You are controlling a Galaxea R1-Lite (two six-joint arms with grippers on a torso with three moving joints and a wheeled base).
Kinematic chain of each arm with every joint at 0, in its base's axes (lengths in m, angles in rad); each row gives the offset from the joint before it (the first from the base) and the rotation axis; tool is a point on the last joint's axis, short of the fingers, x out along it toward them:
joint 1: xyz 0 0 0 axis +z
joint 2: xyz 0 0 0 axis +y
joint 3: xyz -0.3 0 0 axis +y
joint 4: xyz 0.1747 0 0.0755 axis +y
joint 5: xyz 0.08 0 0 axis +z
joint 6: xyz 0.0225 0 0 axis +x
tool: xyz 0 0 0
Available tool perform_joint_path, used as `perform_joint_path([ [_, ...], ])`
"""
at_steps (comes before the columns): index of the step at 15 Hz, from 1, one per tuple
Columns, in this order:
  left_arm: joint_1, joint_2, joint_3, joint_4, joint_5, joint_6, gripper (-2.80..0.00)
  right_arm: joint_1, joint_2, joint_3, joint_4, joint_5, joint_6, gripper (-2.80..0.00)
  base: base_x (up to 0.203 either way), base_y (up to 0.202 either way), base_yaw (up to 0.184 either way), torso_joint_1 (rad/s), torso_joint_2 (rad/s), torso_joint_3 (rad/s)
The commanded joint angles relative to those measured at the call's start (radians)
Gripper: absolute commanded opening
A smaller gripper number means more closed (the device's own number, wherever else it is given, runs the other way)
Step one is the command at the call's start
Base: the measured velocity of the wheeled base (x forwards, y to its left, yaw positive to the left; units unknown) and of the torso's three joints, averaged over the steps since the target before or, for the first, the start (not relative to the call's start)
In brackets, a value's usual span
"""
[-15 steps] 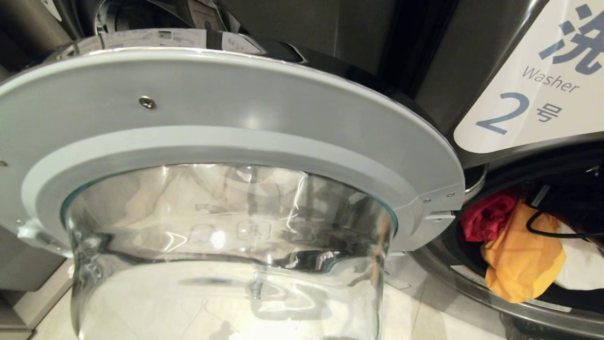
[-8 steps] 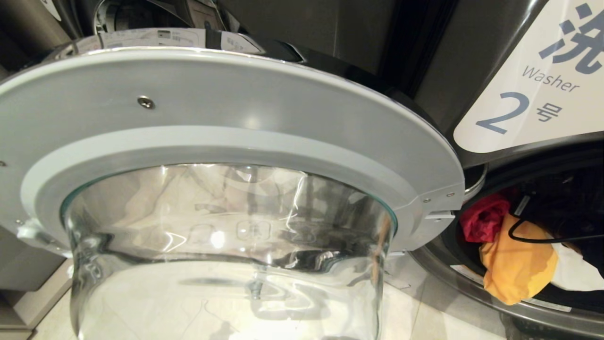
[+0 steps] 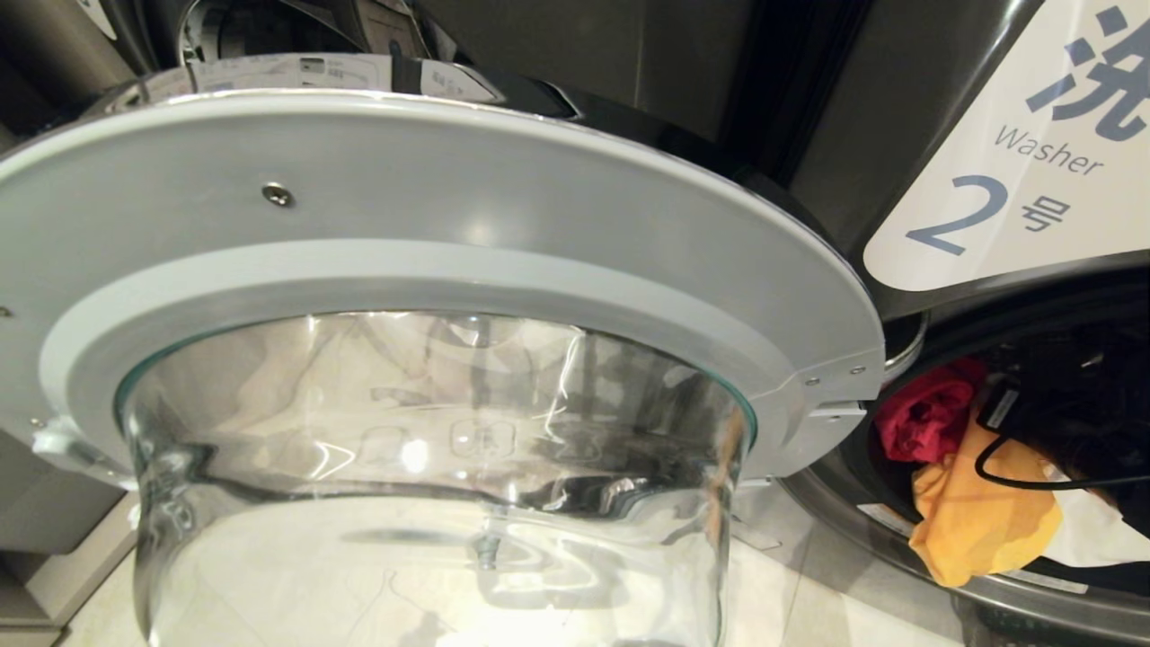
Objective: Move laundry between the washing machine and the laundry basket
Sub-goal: Pick a cloth and place it into the basket
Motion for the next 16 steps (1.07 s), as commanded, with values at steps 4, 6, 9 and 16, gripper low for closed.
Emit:
perform_joint_path([
  [4, 0.000, 0.000, 0.002, 0.000, 0.000, 0.001, -2.80, 0.000, -0.141, 0.065, 0.001, 0.074, -0.021, 0.00, 0.000, 0.000, 0.000, 0.000, 0.00, 0.000],
  [6, 0.000, 0.000, 0.002, 0.000, 0.000, 0.001, -2.80, -0.001, -0.193, 0.111, 0.001, 0.074, -0.062, 0.00, 0.000, 0.000, 0.000, 0.000, 0.00, 0.000],
  [9, 0.000, 0.000, 0.002, 0.000, 0.000, 0.001, -2.80, -0.001, -0.271, 0.210, 0.004, 0.068, -0.113, 0.00, 0.000, 0.000, 0.000, 0.000, 0.00, 0.000],
  [16, 0.000, 0.000, 0.002, 0.000, 0.000, 0.001, -2.80, -0.006, -0.271, 0.295, 0.103, 0.015, -0.153, 0.00, 0.000, 0.000, 0.000, 0.000, 0.00, 0.000],
])
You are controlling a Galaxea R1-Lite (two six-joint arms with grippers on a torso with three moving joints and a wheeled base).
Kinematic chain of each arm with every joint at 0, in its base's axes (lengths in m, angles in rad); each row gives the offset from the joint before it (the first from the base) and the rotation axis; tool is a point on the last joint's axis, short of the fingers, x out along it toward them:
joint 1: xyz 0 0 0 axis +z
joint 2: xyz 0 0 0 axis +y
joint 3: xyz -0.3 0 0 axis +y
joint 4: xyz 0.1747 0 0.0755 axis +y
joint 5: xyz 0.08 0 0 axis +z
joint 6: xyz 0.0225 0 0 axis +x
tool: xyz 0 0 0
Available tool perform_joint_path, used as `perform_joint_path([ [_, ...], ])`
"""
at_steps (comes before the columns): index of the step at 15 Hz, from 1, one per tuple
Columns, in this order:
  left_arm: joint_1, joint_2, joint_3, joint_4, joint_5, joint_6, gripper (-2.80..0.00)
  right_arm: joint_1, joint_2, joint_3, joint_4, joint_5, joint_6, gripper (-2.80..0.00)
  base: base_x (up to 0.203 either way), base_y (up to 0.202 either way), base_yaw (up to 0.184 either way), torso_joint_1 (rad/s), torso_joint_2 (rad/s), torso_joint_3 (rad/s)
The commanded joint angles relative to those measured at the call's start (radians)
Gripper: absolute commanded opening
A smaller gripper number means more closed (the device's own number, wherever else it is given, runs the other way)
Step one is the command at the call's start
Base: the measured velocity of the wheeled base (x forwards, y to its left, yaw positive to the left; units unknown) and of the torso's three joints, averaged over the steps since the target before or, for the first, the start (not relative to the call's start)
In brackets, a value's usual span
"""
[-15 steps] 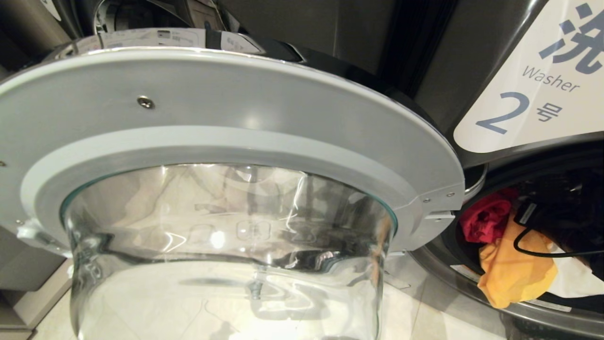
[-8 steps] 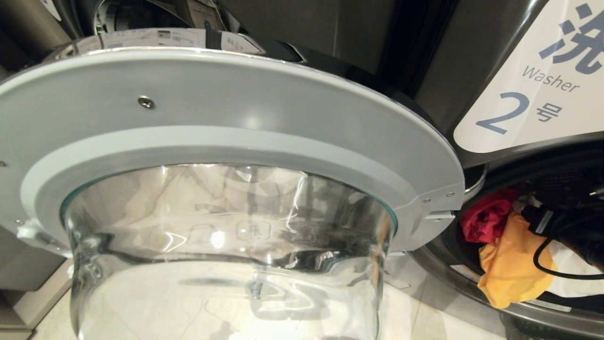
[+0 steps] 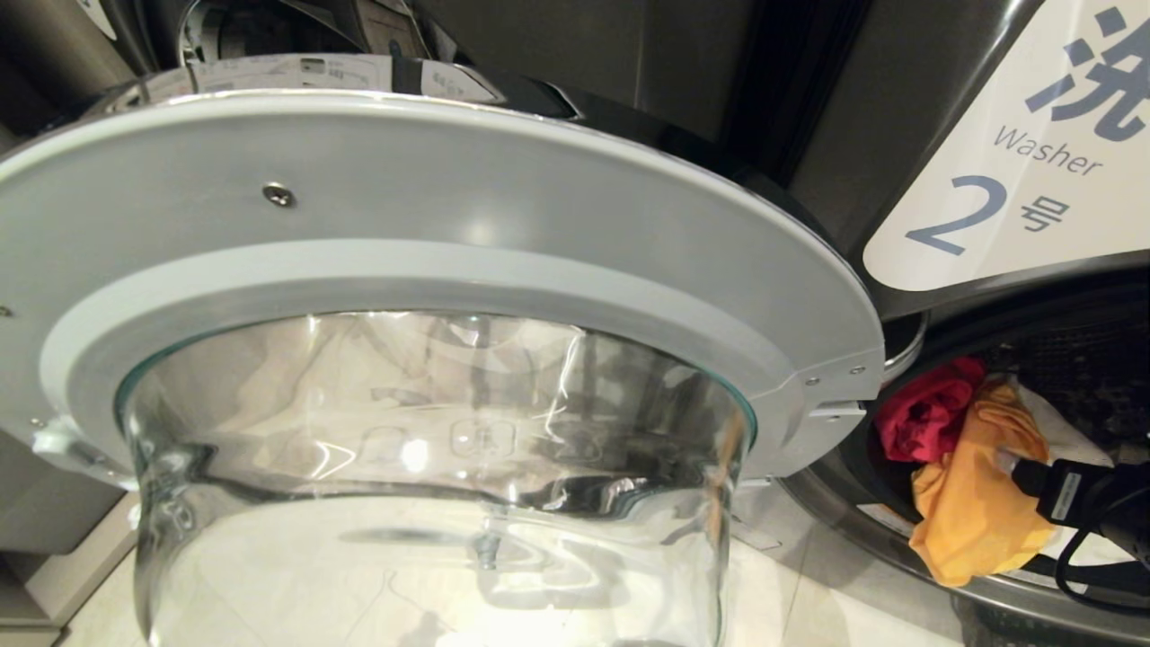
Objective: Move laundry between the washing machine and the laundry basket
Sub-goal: Pick a cloth and place it into the basket
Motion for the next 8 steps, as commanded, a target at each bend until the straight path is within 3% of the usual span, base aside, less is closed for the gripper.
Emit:
perform_joint_path([
  [1, -0.001, 0.000, 0.002, 0.000, 0.000, 0.000, -2.80, 0.000, 0.071, -0.001, -0.005, 0.000, 0.020, 0.00, 0.000, 0.000, 0.000, 0.000, 0.00, 0.000],
  [4, -0.001, 0.000, 0.002, 0.000, 0.000, 0.000, -2.80, 0.000, 0.186, -0.084, -0.007, -0.004, 0.145, 0.00, 0.000, 0.000, 0.000, 0.000, 0.00, 0.000],
  [8, -0.001, 0.000, 0.002, 0.000, 0.000, 0.000, -2.80, 0.000, 0.280, -0.163, -0.008, -0.055, 0.157, 0.00, 0.000, 0.000, 0.000, 0.000, 0.00, 0.000],
])
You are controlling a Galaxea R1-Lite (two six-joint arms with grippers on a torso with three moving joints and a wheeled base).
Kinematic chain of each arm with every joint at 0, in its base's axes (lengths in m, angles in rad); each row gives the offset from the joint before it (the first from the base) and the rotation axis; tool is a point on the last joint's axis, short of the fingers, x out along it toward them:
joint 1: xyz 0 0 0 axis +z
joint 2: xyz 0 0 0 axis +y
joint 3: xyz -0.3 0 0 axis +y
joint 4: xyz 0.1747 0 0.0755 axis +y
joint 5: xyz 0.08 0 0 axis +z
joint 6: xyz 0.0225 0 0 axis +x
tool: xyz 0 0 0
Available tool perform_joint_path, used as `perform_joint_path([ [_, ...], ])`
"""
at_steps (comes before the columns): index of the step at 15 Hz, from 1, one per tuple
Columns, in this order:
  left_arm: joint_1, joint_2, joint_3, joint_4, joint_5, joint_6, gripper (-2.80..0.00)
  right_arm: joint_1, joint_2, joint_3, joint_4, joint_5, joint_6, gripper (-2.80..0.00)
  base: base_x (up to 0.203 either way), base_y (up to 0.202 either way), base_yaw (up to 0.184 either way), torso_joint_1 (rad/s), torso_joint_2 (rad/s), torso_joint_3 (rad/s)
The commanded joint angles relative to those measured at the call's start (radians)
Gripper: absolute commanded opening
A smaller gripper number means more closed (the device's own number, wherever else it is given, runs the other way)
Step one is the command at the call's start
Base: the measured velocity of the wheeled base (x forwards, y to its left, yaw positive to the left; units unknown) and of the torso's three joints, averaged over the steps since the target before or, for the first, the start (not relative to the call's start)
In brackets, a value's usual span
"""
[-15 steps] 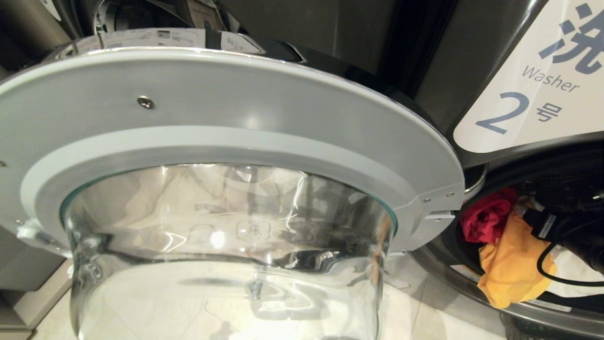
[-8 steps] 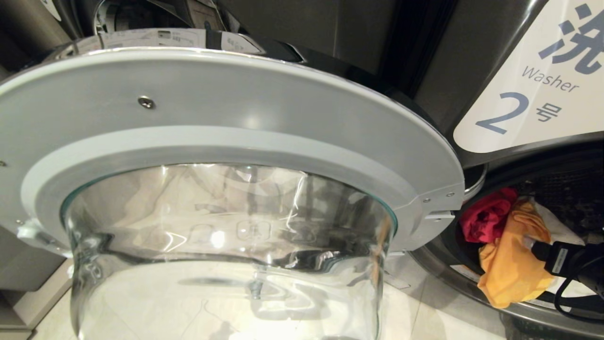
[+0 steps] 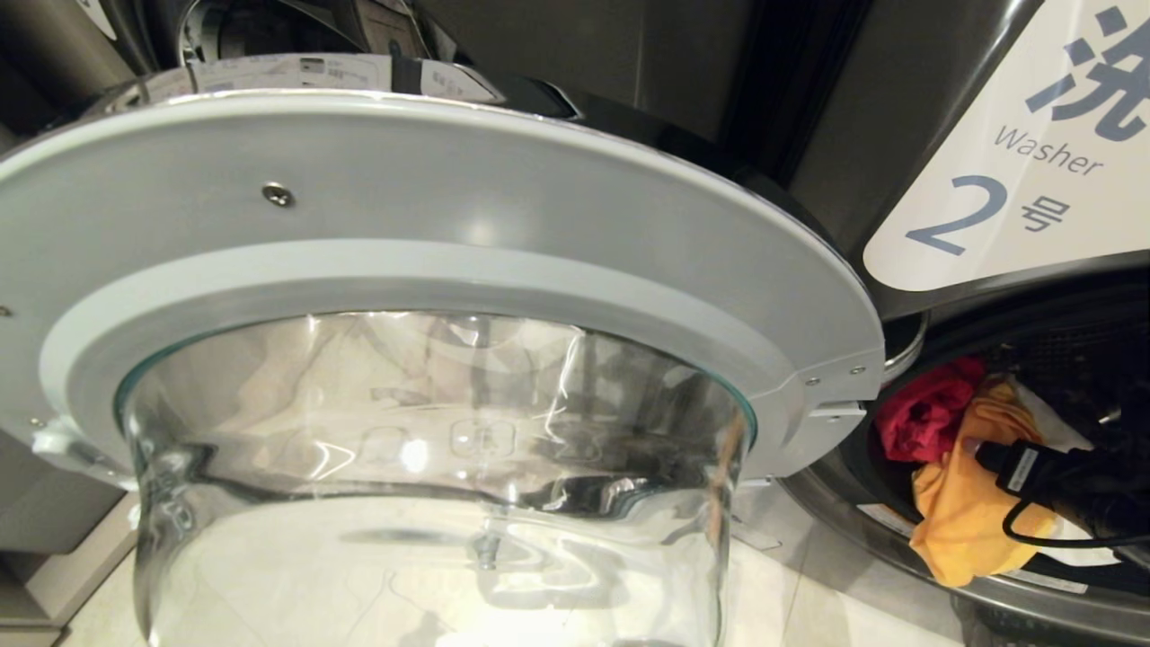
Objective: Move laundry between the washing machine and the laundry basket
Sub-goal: Pick a cloth and place it into the basket
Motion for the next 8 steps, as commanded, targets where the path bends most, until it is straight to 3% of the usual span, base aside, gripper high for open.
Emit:
perform_joint_path([
  [1, -0.001, 0.000, 0.002, 0.000, 0.000, 0.000, -2.80, 0.000, 0.083, -0.047, -0.007, -0.022, -0.010, 0.00, 0.000, 0.000, 0.000, 0.000, 0.00, 0.000],
  [8, 0.000, 0.000, 0.002, 0.000, 0.000, 0.000, -2.80, 0.000, 0.153, -0.059, -0.027, -0.033, -0.043, 0.00, 0.000, 0.000, 0.000, 0.000, 0.00, 0.000],
])
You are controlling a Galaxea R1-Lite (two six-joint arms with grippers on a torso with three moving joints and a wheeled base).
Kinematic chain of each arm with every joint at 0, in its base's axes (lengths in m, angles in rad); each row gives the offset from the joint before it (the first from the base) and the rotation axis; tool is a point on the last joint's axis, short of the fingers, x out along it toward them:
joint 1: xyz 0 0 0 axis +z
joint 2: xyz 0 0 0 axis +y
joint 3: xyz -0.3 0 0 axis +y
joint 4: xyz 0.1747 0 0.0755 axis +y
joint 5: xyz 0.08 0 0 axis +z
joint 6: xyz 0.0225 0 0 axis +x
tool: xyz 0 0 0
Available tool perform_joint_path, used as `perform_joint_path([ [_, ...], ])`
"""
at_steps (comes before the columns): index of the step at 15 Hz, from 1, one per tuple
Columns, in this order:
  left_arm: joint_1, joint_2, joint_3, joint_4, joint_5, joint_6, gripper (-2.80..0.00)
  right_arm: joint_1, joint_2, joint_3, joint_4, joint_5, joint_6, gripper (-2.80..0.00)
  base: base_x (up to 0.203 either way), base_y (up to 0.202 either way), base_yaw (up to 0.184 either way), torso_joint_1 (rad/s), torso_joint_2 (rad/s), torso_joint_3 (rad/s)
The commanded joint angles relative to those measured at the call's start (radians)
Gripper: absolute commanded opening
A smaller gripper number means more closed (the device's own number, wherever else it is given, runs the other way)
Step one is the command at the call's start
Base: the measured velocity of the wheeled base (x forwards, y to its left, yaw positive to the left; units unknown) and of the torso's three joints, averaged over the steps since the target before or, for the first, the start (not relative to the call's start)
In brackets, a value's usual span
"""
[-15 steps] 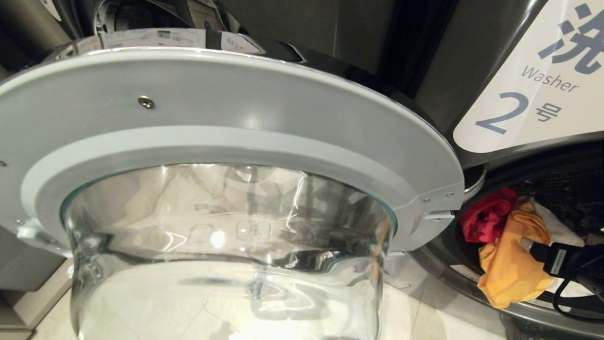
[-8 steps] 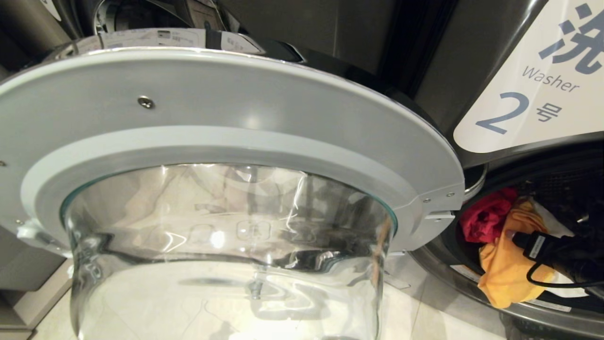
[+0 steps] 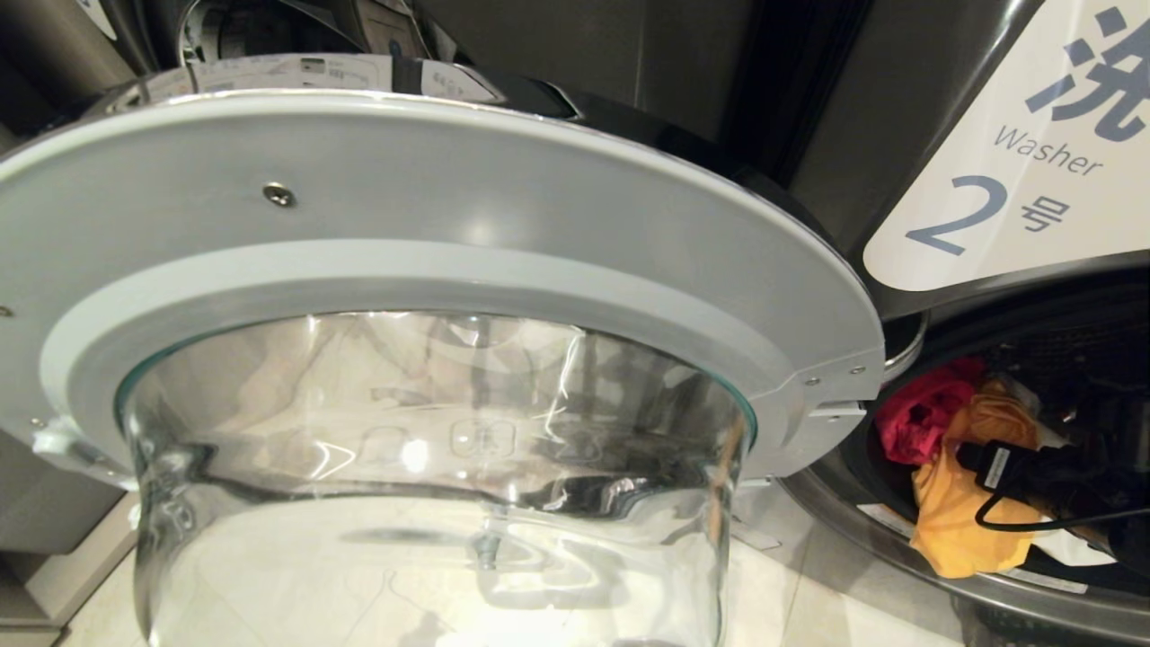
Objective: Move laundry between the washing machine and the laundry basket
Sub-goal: Pick a cloth and place it into the basket
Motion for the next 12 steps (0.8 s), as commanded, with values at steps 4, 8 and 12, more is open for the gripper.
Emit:
perform_joint_path([
  [4, -0.001, 0.000, 0.002, 0.000, 0.000, 0.000, -2.80, 0.000, 0.046, 0.014, -0.003, -0.013, 0.003, 0.00, 0.000, 0.000, 0.000, 0.000, 0.00, 0.000],
  [8, 0.001, 0.000, 0.002, 0.000, 0.000, 0.000, -2.80, 0.000, 0.049, 0.006, -0.003, -0.013, 0.004, -2.80, 0.000, 0.000, 0.000, 0.000, 0.00, 0.000],
  [12, 0.001, 0.000, 0.002, 0.000, 0.000, 0.000, -2.80, 0.000, 0.040, 0.010, -0.003, -0.020, 0.003, -2.80, 0.000, 0.000, 0.000, 0.000, 0.00, 0.000],
])
